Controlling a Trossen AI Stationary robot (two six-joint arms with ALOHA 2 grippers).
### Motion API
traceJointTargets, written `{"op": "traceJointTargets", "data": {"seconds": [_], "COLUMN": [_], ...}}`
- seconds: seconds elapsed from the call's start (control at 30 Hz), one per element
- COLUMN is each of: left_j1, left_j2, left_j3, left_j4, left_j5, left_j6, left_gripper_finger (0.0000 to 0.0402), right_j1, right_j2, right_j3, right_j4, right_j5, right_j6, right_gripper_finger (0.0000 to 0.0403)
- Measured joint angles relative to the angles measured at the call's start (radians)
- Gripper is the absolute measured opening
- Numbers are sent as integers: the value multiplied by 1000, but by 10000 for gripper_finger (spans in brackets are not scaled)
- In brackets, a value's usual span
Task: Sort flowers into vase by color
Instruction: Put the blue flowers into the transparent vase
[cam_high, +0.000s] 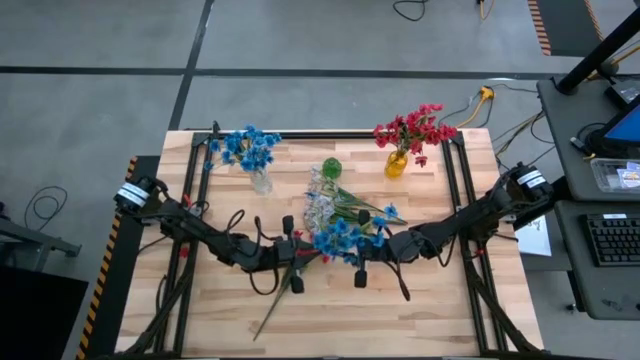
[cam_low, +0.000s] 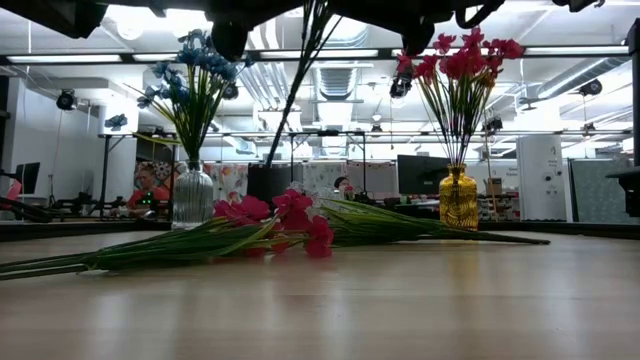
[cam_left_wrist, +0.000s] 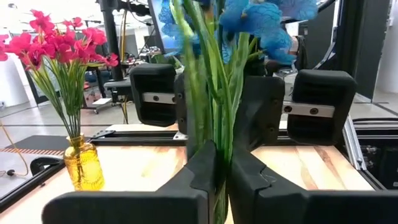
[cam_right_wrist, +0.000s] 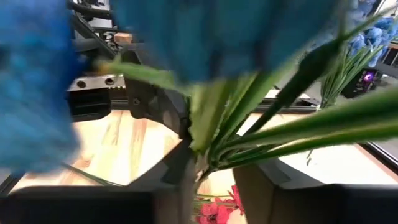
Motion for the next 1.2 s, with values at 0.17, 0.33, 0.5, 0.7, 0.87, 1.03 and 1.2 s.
{"op": "traceJointTargets", "data": {"seconds": [0.17,0.33,0.5,0.7,0.87,1.03,1.2], "left_j1": [-2,-10,-42,-70,-85,-38,70], "left_j2": [-1,-20,-92,-246,-392,-552,-702], "left_j3": [-2,-30,-74,-112,-151,-271,-448], "left_j4": [4,-4,-3,-6,-6,40,174], "left_j5": [-3,-49,-130,-195,-288,-300,-98], "left_j6": [0,0,10,110,335,466,575], "left_gripper_finger": [2,0,0,0,0,0,0], "right_j1": [3,6,6,7,7,6,-5], "right_j2": [-17,-74,-124,-148,-146,-138,-131], "right_j3": [0,0,0,0,0,0,0], "right_j4": [-7,-87,-185,-248,-249,-249,-239], "right_j5": [2,-11,-4,-4,-4,-4,-3], "right_j6": [9,51,90,105,111,111,111], "right_gripper_finger": [166,215,249,273,275,272,274]}}
